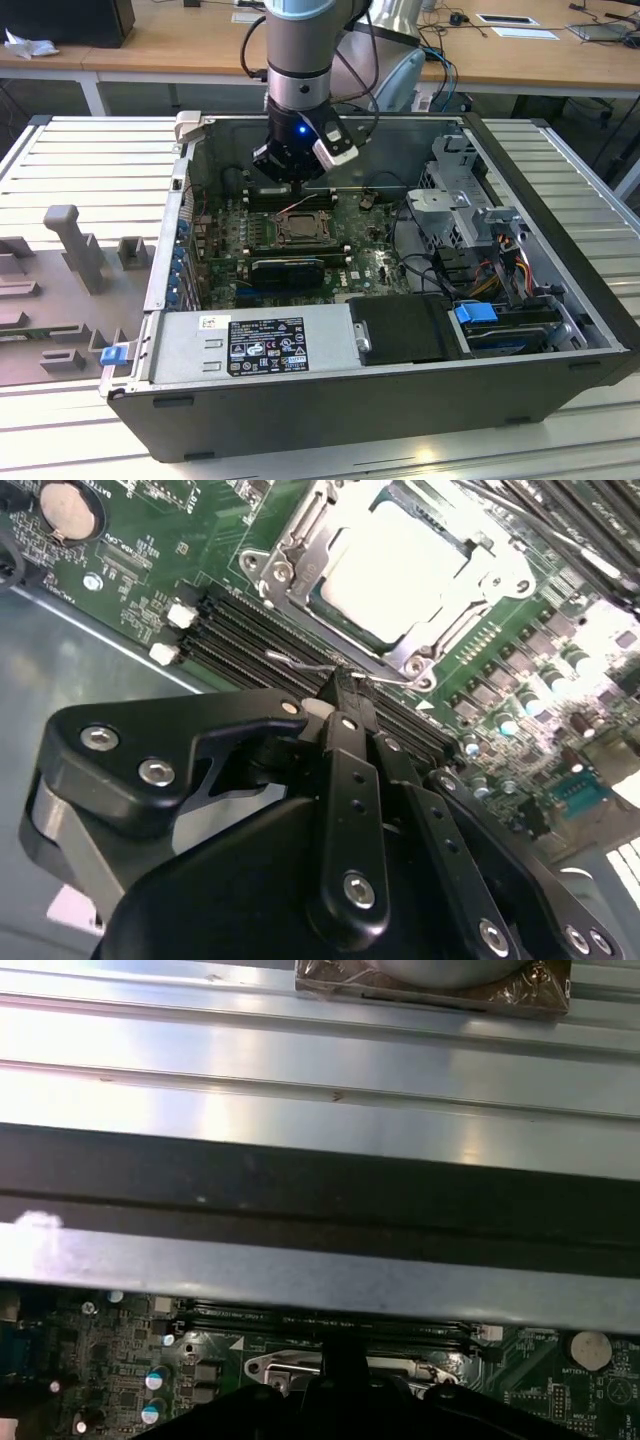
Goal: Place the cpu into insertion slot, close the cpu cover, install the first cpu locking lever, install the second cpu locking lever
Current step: 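Install the first cpu locking lever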
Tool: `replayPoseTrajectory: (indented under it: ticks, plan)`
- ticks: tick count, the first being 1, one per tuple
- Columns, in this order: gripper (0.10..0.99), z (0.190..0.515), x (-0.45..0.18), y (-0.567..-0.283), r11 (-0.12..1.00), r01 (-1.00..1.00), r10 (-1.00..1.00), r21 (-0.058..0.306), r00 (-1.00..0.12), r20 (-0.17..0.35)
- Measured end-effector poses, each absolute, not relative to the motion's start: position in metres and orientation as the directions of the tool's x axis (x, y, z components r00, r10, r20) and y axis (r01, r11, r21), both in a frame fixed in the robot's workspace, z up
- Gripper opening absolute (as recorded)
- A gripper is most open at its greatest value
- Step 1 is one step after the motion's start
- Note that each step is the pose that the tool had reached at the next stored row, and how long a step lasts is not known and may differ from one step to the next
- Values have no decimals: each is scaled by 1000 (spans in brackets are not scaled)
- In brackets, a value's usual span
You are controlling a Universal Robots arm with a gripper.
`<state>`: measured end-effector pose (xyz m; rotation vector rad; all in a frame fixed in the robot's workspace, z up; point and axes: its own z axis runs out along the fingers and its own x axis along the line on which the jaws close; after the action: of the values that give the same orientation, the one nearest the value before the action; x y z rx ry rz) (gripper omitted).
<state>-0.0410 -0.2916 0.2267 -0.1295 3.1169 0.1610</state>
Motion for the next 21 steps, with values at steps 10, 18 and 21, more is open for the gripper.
replayPoseTrajectory:
  ticks: [10, 18, 21]
  plan:
    - [106, 220, -28, -290, 991, -84, -82, 102, -996, -22]
    - [106, 216, -23, -288, 991, -84, -82, 102, -996, -22]
    - [106, 209, -20, -287, 991, -84, -82, 102, -996, -22]
